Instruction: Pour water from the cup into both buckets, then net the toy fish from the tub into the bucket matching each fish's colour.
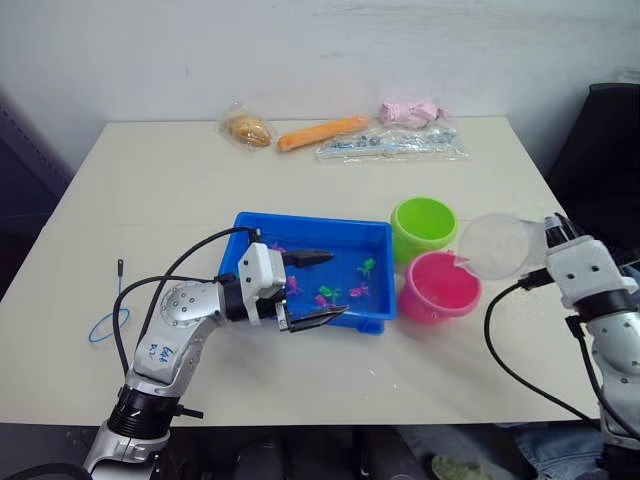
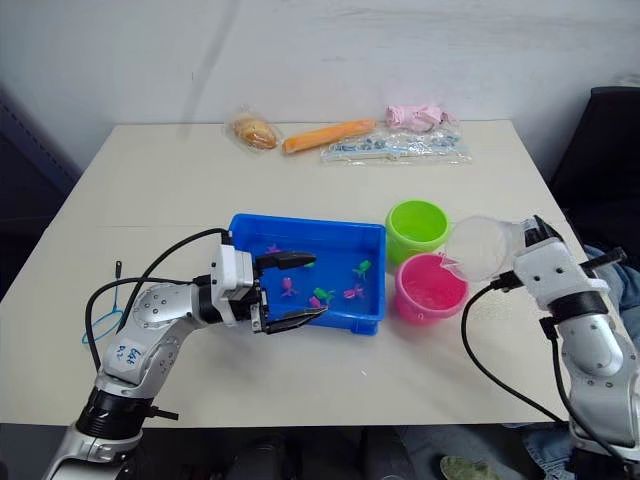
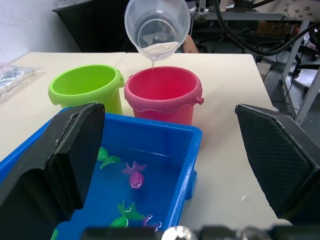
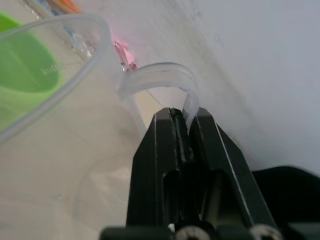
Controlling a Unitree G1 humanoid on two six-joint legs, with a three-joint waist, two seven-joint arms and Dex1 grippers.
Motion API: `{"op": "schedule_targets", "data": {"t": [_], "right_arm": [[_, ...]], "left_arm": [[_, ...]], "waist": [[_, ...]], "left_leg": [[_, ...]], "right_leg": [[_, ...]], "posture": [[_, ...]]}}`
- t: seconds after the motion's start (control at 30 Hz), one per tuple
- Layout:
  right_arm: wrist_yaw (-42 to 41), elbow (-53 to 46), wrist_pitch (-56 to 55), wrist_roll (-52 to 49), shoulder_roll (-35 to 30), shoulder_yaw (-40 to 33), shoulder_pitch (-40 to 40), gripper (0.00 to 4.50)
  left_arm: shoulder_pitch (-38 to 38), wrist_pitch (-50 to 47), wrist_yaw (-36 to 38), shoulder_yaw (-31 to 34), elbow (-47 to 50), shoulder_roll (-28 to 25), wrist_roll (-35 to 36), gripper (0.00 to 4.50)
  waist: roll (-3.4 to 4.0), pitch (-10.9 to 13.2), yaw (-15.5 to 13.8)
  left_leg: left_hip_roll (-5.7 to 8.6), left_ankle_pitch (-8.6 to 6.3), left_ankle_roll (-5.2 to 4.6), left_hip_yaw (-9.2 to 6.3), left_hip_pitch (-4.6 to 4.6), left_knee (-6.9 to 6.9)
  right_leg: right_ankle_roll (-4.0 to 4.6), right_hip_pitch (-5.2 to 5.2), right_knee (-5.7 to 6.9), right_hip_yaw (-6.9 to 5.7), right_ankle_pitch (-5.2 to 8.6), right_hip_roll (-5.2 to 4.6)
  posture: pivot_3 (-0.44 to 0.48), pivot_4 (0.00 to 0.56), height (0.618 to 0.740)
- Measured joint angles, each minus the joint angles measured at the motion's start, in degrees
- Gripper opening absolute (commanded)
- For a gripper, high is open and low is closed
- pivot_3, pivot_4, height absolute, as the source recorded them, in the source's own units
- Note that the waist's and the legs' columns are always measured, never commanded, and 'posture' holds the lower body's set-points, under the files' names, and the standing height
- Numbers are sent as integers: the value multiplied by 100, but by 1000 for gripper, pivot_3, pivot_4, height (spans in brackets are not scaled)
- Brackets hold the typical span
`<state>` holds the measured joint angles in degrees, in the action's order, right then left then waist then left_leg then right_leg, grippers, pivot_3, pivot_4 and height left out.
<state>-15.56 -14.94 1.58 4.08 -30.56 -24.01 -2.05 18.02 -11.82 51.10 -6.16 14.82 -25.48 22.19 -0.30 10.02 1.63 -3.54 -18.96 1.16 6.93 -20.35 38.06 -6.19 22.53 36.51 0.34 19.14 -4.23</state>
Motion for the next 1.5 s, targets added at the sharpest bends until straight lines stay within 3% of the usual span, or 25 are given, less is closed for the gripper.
{"op": "schedule_targets", "data": {"t": [0.17,0.43,0.9,1.5], "right_arm": [[76,-77,950,-733,66,-331,-595,64],[287,819,1194,-321,-365,241,-1734,64],[118,3174,-497,755,-981,1812,-3031,64],[945,4081,-2005,2078,-1433,2402,-3524,64]], "left_arm": [[9,-131,-90,106,-8,-3,59,4500],[450,-391,-393,462,-247,134,263,4500],[399,-519,-580,455,-170,216,259,4500],[313,-545,-772,452,-76,220,248,4500]], "waist": [[0,0,4],[-1,0,16],[-3,2,20],[-4,3,43]], "left_leg": [[-3,-2,-5,1,0,2],[9,-3,-5,5,-3,0],[-5,-2,-4,13,-5,2],[-12,-1,-2,17,-5,3]], "right_leg": [[0,1,1,0,0,-1],[0,5,-2,0,0,0],[0,11,-1,2,0,-1],[0,13,0,2,0,-3]], "posture": [[0,150,740],[0,150,740],[0,150,740],[0,150,740]]}}
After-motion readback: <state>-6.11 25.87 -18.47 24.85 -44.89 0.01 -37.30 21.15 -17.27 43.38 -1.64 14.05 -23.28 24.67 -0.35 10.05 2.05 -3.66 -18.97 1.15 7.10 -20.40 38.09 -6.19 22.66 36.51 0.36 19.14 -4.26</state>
